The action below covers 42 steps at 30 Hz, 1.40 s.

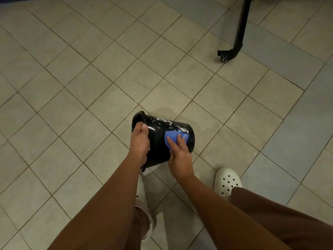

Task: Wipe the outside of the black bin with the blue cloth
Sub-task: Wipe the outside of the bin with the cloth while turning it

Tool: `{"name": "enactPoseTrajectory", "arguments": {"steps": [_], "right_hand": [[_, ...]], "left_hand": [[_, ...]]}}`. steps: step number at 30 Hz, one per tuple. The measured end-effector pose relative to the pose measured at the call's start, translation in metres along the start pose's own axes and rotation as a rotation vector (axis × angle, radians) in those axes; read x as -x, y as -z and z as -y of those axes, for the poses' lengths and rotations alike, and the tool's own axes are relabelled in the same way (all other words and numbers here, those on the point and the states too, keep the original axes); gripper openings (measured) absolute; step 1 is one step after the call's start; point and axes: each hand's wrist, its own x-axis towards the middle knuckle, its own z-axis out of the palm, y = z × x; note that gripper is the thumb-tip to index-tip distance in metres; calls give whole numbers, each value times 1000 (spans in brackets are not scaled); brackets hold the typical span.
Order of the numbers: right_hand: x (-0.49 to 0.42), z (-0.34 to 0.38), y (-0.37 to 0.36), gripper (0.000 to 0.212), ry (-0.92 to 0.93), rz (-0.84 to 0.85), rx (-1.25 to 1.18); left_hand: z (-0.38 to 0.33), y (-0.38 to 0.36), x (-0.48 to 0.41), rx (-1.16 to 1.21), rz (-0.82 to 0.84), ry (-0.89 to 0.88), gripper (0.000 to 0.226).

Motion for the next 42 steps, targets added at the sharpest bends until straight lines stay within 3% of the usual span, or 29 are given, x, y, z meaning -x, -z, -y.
{"name": "enactPoseTrajectory", "arguments": {"steps": [6, 11, 15, 18, 23, 29, 35, 37, 39, 42], "right_hand": [[-18, -6, 9, 72, 90, 125, 199], [-8, -10, 9, 71, -107, 144, 222], [3, -3, -7, 77, 82, 102, 218], [-12, 3, 0, 70, 149, 51, 203], [-13, -9, 11, 68, -103, 144, 247], [-11, 8, 0, 62, 94, 64, 173], [-19, 10, 6, 58, -29, 118, 147], [-9, 10, 2, 46, 23, 71, 139], [-7, 3, 0, 48, 48, 15, 117], [-10, -4, -2, 46, -16, 23, -45]], "left_hand": [[-2, 3, 1, -13, -1, -26, 34], [-1, 1, 2, -46, -34, -44, 35], [-2, 2, 3, -101, 5, -96, 29], [-3, 3, 4, -91, 0, -103, 26], [-1, 4, 5, -81, -23, -90, 34], [-4, 5, 4, -55, -9, -79, 27], [-5, 3, 8, -25, -5, -60, 30], [-5, 5, 8, -32, -11, -60, 31], [-4, 7, 6, -30, -6, -53, 29], [-2, 6, 4, -29, -2, -29, 28]]}}
